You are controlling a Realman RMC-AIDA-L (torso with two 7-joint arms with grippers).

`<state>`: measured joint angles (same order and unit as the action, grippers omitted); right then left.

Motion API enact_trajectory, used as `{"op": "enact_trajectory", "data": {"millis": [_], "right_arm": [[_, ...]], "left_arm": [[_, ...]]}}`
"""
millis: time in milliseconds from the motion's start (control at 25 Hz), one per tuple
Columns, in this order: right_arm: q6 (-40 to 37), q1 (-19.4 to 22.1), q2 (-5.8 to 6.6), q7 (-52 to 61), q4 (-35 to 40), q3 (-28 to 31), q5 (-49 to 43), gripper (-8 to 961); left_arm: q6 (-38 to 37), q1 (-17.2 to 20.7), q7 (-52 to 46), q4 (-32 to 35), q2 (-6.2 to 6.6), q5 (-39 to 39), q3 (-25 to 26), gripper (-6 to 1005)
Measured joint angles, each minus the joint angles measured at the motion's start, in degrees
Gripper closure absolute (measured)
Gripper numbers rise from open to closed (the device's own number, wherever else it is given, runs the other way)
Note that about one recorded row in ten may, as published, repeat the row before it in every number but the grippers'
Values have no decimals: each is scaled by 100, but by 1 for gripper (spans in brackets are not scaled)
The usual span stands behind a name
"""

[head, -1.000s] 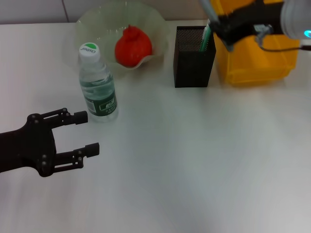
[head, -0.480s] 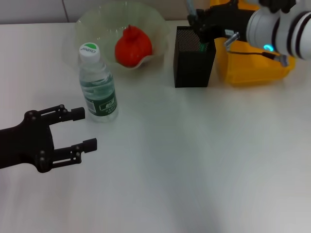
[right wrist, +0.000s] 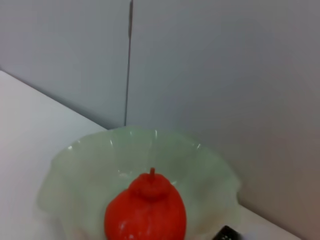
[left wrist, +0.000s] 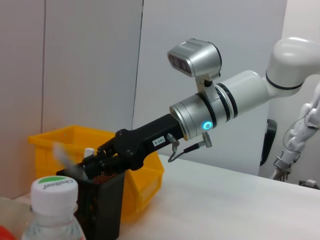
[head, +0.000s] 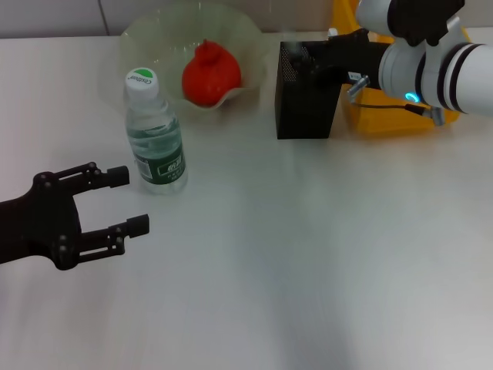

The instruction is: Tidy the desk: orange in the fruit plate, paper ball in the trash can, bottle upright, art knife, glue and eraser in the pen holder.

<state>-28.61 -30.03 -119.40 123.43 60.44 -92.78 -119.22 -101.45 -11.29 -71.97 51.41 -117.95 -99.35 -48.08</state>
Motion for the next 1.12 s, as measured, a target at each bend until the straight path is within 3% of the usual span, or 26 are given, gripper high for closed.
{"op": "enact_trajectory", "data": {"millis": [120,320,400,560,680,800,920,1120], "right_arm": [[3,63,-2,-3,102,34,42,765],[-360,396,17,-74,716,132,176,541],[-822,673,21,-313,1128,314,402,474],[-2635,1160,22,-1511,1579,1094,1666,340],[-4304,1288,22,-2248,1387,1909,2191,280],[-5410,1319,24,-2831,973,2589,2202,240],[-6127,1326,45,-3361,440,3080,2170,240],[-6809,1336,83,-4037,-95,3381,1817,241]], "left_arm": [[5,5,0,-12,0,0,53,246],[-135,-43,0,-173,31,2,301,246],[-297,-90,0,-331,114,3,390,246],[-703,-228,7,-740,344,5,420,246],[-962,-283,9,-913,423,-18,406,246],[-1063,-267,39,-931,437,-57,322,246],[-1087,-248,56,-919,437,-195,216,246],[-1083,-397,3,-962,464,-572,223,246]]}}
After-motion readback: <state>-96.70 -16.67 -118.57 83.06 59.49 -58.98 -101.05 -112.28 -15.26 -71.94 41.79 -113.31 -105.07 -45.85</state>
